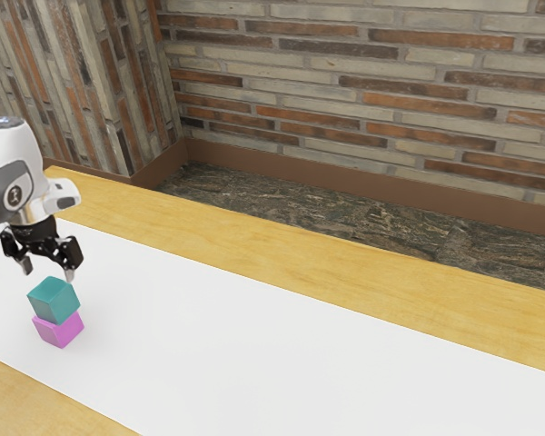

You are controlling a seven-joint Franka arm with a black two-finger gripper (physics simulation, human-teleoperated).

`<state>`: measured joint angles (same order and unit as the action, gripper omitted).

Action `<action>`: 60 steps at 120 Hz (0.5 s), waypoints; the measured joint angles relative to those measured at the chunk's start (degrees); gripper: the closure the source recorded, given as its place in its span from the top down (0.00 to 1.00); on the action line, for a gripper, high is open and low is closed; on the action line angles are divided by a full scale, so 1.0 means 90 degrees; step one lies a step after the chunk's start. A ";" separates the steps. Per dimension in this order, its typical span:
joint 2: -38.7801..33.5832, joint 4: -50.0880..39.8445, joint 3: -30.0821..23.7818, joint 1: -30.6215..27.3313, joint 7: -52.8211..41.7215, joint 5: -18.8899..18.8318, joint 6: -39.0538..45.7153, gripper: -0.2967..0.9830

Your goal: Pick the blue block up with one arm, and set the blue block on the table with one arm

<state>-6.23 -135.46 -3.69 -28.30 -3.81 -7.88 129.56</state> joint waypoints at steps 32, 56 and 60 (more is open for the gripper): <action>-0.0244 -0.0376 -0.0204 -0.0007 -0.0311 0.0002 0.0240 0.77; -0.0283 -0.0564 -0.0215 -0.0220 -0.0481 0.0003 0.0378 0.77; -0.0283 -0.0583 -0.0215 -0.0224 -0.0506 0.0002 0.0393 0.77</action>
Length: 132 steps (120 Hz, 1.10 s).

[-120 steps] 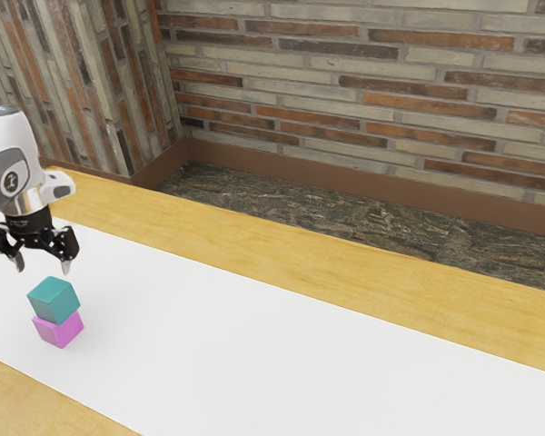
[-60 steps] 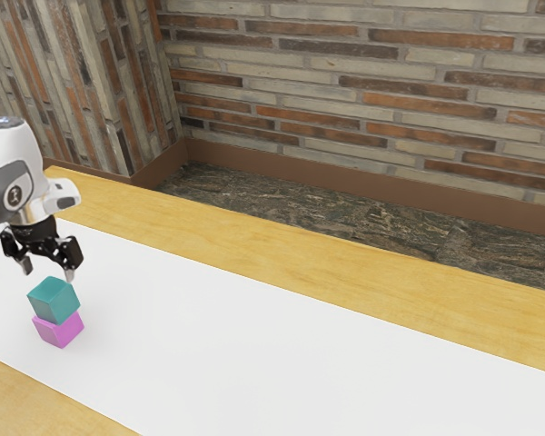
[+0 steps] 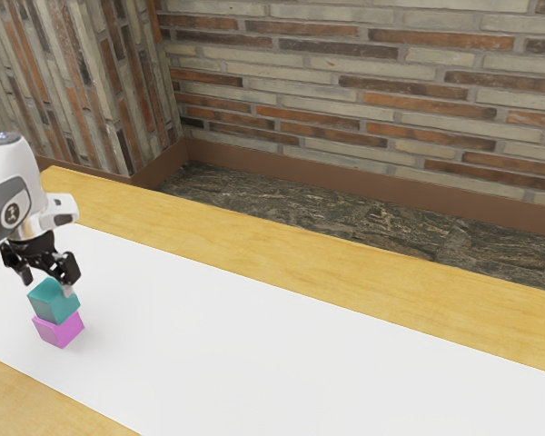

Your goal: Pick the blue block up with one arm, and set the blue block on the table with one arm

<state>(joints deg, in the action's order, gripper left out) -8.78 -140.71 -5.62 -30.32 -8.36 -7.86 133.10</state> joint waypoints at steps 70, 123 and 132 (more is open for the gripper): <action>0.0420 -0.0013 0.0000 -0.0107 -0.0295 -0.0005 0.0279 0.77; 0.0492 -0.0013 -0.0001 -0.0115 -0.0375 -0.0016 0.0403 0.56; 0.0451 -0.0010 -0.0006 -0.0120 -0.0368 -0.0021 0.0408 0.54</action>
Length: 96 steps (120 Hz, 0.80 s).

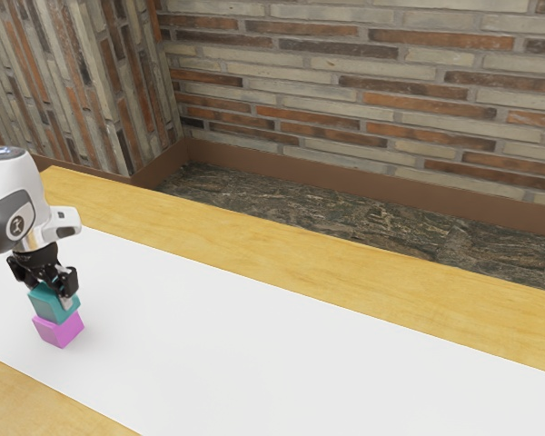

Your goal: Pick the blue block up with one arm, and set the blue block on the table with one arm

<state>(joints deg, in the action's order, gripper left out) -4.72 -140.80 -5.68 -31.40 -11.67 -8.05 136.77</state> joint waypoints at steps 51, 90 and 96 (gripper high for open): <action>0.0389 0.0424 -0.0844 0.0244 0.0168 0.0146 -0.0020 0.47; 0.0905 0.0534 -0.0873 0.0314 0.0233 0.0225 0.0008 0.58; 0.0908 0.0534 -0.0877 0.0237 0.0211 0.0251 0.0006 0.62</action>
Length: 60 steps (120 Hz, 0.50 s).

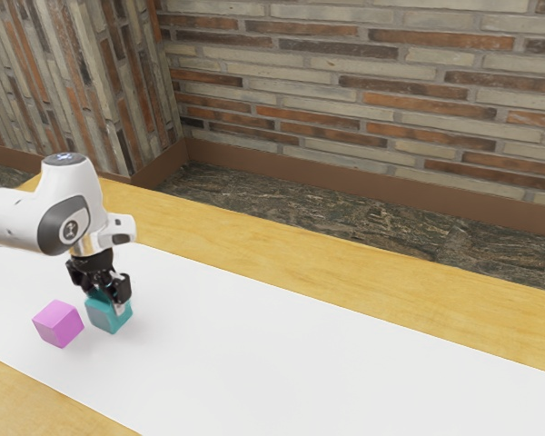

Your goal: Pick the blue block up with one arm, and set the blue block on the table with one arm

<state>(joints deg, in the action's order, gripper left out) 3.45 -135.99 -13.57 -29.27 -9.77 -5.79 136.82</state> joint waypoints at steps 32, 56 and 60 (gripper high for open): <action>-0.0655 -0.0007 -0.0008 0.0035 -0.0089 0.0037 -0.0038 0.73; -0.0953 -0.0009 -0.0044 0.0004 -0.0199 0.0005 -0.0135 0.75; -0.0973 -0.0012 -0.0047 -0.0004 -0.0224 0.0002 -0.0145 0.75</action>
<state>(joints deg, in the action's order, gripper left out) -5.31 -136.10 -13.99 -29.30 -11.78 -5.77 135.52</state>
